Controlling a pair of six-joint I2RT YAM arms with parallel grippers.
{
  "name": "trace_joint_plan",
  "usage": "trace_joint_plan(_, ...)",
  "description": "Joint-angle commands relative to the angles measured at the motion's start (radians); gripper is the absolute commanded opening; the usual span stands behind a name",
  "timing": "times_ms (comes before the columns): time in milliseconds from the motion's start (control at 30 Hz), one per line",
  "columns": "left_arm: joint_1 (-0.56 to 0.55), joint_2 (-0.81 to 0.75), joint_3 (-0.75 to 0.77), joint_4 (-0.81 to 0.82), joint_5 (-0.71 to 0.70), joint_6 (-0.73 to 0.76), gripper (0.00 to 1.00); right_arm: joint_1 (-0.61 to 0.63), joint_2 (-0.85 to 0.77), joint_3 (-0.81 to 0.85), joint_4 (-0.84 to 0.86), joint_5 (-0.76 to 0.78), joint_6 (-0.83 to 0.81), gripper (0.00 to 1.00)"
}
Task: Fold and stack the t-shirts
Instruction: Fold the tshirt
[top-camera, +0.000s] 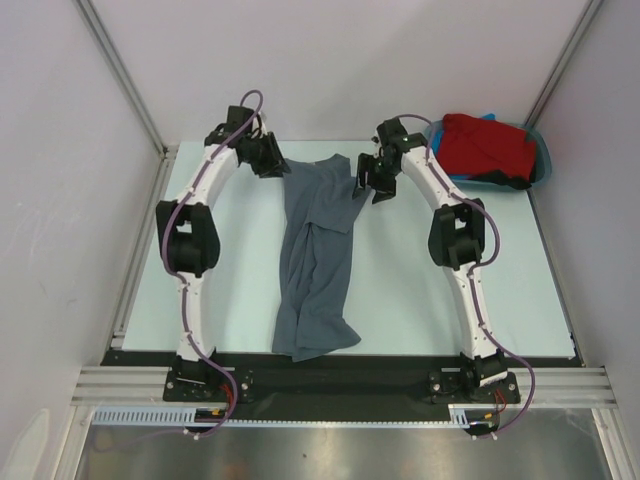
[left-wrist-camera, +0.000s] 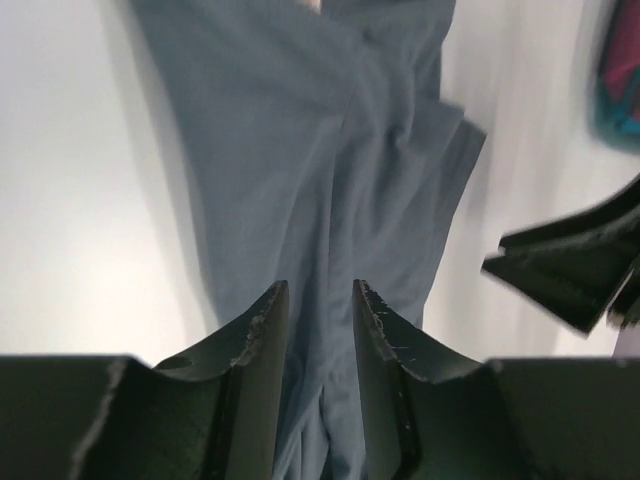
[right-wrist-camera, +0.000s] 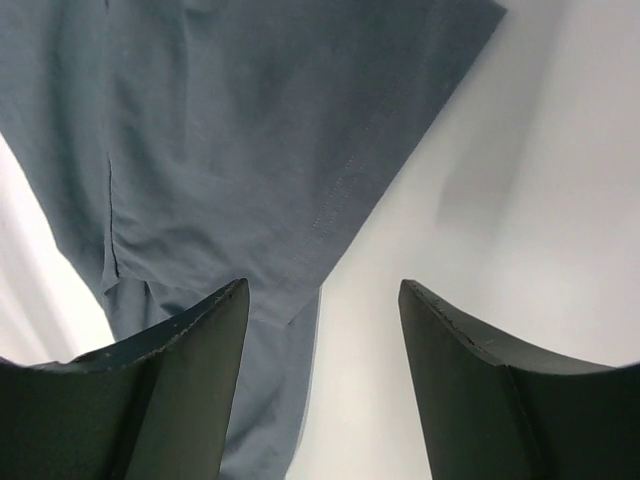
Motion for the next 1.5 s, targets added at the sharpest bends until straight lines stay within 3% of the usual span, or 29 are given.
trace_joint_plan(0,-0.006,0.092,0.155,0.009,0.009,-0.001,0.38,0.006,-0.048,0.019,0.004,-0.037,-0.022,0.68)
trace_joint_plan(233,-0.006,0.247,0.275,-0.010,-0.027,-0.015,0.39,-0.016,-0.067,0.042,-0.045,-0.057,-0.065,0.69)
trace_joint_plan(967,-0.002,0.315,0.270,-0.065,-0.080,0.009,0.39,-0.045,-0.056,0.071,-0.057,-0.080,-0.046,0.72)
trace_joint_plan(1300,-0.003,0.338,0.272,-0.108,-0.144,0.009,0.06,-0.046,-0.057,0.073,-0.056,-0.080,-0.049,0.73)
trace_joint_plan(1467,0.006,0.321,0.275,-0.120,-0.187,0.017,0.00,-0.045,-0.057,0.067,-0.062,-0.081,-0.052,0.73)
